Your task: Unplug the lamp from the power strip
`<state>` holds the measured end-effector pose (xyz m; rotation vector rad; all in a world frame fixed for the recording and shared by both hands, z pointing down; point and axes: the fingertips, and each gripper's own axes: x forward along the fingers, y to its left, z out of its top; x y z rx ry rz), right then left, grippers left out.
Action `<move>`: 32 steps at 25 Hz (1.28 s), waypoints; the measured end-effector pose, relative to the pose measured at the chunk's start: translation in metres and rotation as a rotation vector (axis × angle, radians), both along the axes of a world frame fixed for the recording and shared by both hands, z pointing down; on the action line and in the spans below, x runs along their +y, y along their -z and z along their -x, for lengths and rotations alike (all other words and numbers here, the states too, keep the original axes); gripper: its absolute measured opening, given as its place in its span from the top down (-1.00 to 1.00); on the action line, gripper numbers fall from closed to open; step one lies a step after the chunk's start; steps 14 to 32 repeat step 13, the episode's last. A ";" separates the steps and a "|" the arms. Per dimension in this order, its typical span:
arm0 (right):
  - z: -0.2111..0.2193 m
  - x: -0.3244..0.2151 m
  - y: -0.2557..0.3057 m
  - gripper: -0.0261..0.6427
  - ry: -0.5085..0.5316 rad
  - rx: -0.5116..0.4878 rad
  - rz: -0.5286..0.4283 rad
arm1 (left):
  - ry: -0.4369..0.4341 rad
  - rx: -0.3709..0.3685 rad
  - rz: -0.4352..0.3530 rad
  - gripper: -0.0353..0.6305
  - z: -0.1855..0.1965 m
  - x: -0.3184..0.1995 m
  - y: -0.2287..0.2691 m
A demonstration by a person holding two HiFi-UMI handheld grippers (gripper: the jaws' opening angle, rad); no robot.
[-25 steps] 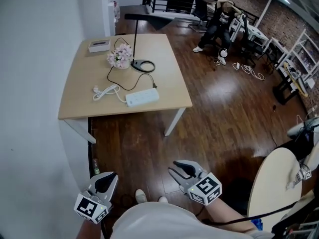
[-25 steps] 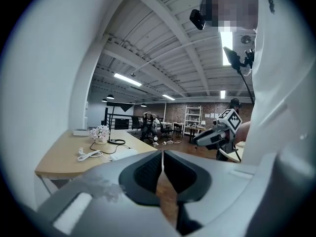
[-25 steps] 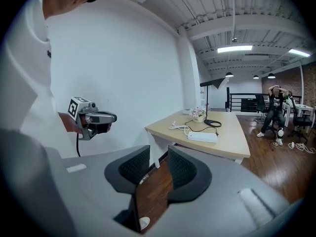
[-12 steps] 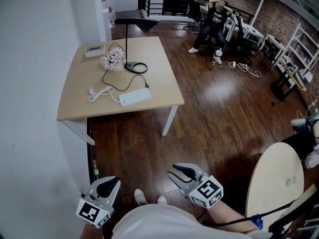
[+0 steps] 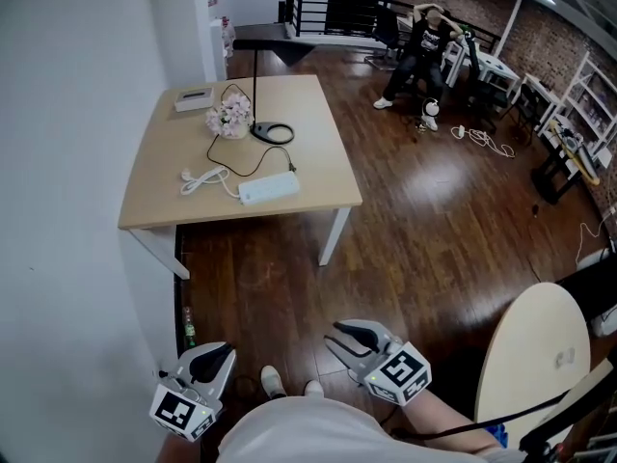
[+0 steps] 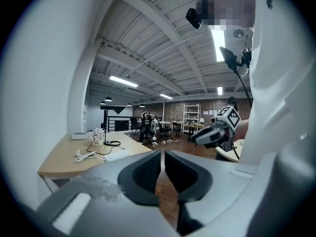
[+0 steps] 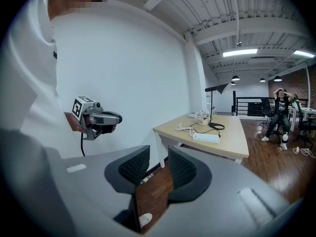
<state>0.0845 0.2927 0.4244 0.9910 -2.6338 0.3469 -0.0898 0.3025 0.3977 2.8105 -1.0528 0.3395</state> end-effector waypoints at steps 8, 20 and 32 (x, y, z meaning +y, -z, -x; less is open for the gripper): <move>0.012 -0.003 0.002 0.56 0.030 -0.013 0.008 | 0.030 -0.004 0.009 0.80 0.011 0.003 -0.003; 0.022 -0.011 0.002 0.56 0.037 -0.009 0.017 | 0.036 -0.004 0.014 0.80 0.019 -0.004 -0.002; 0.022 -0.011 0.002 0.56 0.037 -0.009 0.017 | 0.036 -0.004 0.014 0.80 0.019 -0.004 -0.002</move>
